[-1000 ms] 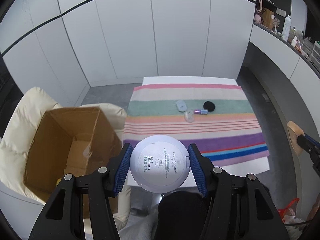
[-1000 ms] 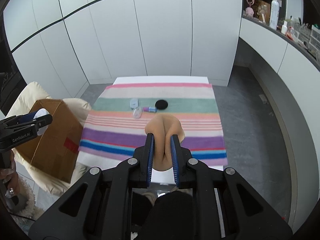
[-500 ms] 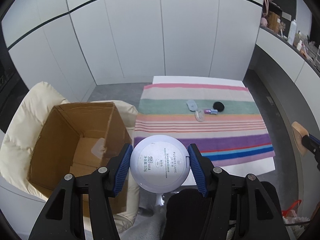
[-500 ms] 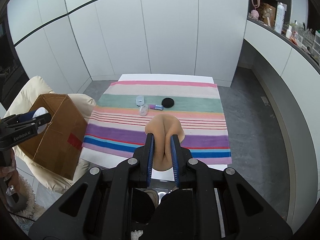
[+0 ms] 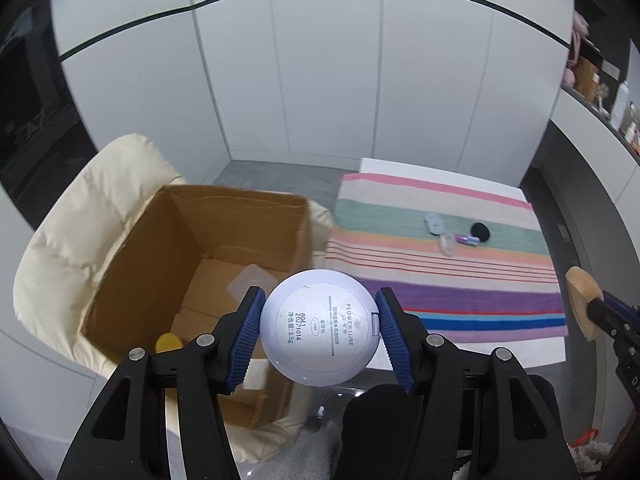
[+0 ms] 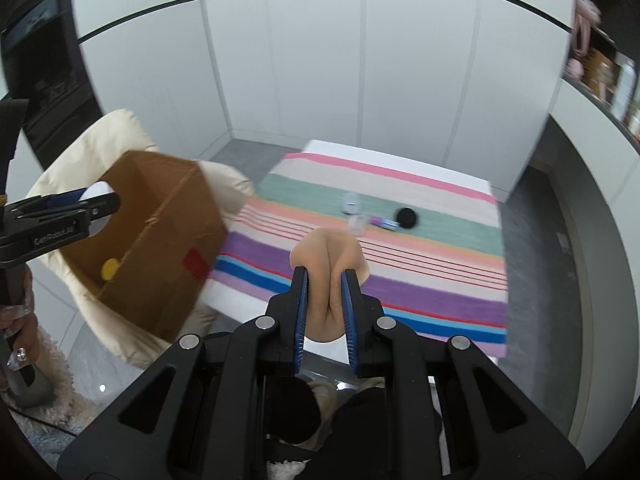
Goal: Organize objects
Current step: 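Carry the compact with the left tool while the right tool carries the sponge over the box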
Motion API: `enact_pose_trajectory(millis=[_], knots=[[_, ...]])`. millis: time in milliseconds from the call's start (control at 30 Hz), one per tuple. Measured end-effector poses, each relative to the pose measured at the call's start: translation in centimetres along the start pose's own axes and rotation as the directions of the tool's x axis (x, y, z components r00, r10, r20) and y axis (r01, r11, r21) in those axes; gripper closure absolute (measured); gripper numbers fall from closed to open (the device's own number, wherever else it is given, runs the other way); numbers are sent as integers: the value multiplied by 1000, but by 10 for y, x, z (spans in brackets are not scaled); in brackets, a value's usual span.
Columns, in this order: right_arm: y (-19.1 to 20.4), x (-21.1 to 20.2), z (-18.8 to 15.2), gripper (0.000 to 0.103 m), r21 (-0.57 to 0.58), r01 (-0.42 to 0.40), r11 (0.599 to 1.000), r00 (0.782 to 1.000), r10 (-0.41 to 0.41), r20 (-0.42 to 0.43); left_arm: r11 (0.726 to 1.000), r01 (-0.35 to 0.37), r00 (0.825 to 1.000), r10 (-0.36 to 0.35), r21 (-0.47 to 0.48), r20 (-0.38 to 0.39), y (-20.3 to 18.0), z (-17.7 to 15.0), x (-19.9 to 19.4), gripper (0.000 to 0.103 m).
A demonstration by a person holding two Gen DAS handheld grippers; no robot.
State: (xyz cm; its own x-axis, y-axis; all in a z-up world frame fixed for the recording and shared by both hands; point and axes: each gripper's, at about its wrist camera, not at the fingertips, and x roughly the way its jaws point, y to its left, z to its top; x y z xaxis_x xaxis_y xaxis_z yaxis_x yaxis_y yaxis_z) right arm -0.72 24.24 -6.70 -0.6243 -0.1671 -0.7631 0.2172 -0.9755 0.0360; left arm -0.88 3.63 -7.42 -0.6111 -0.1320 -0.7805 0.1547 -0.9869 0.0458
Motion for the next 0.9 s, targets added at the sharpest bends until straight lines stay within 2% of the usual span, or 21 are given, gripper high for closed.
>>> enact_pose_trajectory(millis=[300, 667, 900], knots=[[89, 25, 6, 86, -152, -128, 980, 992, 124, -38, 990, -90, 996, 86, -112, -38, 75, -25, -3, 45], [204, 46, 2, 86, -317, -295, 901, 955, 271, -119, 945, -194, 979, 170, -262, -112, 167, -69, -16, 45], [246, 59, -3, 86, -382, -338, 860, 940, 294, -171, 933, -196, 979, 166, -301, -122, 183, -71, -11, 45]])
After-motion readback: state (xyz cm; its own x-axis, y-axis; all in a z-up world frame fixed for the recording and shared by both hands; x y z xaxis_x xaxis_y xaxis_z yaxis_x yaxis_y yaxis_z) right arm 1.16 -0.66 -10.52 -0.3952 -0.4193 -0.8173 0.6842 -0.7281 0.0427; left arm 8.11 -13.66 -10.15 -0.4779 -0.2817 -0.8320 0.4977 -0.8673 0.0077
